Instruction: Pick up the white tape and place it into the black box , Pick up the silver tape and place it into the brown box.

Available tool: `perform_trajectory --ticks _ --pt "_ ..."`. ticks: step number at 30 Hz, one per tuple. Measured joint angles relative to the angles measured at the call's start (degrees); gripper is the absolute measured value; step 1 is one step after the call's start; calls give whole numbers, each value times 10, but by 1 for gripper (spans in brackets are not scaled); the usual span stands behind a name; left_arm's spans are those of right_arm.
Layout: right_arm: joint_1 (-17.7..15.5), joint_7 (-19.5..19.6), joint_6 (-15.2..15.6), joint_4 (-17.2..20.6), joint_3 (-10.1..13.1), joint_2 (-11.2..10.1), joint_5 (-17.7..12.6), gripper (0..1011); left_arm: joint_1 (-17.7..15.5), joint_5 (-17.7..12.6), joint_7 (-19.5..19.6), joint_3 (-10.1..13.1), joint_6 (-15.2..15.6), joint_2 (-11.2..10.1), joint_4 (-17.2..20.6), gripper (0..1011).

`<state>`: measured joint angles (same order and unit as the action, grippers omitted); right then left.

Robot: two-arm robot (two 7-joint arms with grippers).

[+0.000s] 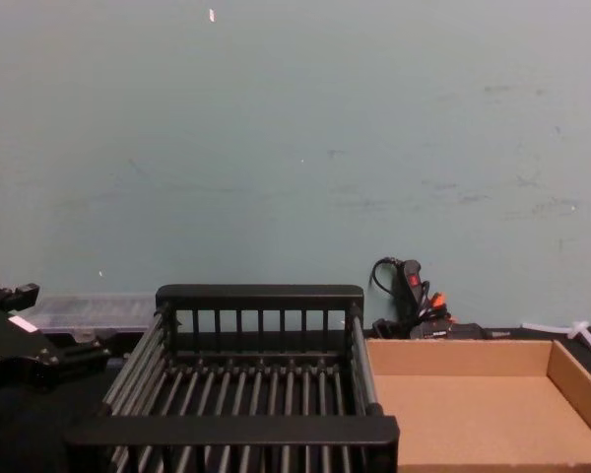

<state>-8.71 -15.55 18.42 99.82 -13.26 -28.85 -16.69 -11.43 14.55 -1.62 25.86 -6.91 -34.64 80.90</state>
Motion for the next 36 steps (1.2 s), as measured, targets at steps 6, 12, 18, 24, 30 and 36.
perform_trajectory --ticks 6,12,18,24,30,36 --pt "-1 -18 -15 5 8 -5 -1 146 0 0 0 0 0 0 0 1001" --pt "8 -39 -32 11 15 -17 -6 146 0 0 0 0 0 0 0 1001" --pt "29 -51 -50 6 15 -23 -7 146 0 0 0 0 0 0 0 1001" --pt "65 -56 -65 -15 9 -19 -3 146 0 0 0 0 0 0 0 1001" --pt "113 -61 -81 -48 -3 -7 4 146 0 0 0 0 0 0 0 1001" --pt "165 -72 -109 -96 -22 5 21 145 0 0 0 0 0 0 0 1001"
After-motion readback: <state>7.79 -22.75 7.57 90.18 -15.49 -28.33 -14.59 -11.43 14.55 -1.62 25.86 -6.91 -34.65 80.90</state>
